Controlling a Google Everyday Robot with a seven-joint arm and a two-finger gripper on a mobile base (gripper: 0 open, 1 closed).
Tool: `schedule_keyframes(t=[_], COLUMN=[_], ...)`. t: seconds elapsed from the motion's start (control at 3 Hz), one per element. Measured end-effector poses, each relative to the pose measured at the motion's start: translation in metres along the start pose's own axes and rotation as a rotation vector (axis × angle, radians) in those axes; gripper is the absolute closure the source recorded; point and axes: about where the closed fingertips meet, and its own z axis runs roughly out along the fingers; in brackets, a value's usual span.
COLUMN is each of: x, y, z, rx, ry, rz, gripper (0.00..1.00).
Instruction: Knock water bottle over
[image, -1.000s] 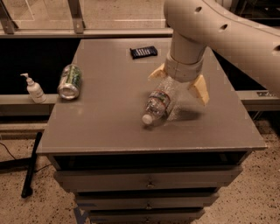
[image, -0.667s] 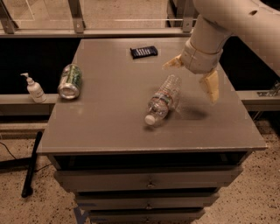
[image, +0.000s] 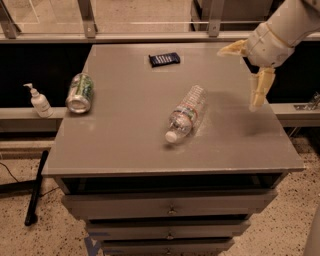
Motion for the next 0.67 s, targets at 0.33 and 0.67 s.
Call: schedule_keyframes(t=[0.33, 0.67], x=[0.0031, -0.0015], y=[0.0068, 0.0012], z=[-0.036, -0.0311], rx=[0.127, 0.122], ry=[-0.192, -0.192], rz=[0.266, 0.259], gripper=[0.0, 0.0])
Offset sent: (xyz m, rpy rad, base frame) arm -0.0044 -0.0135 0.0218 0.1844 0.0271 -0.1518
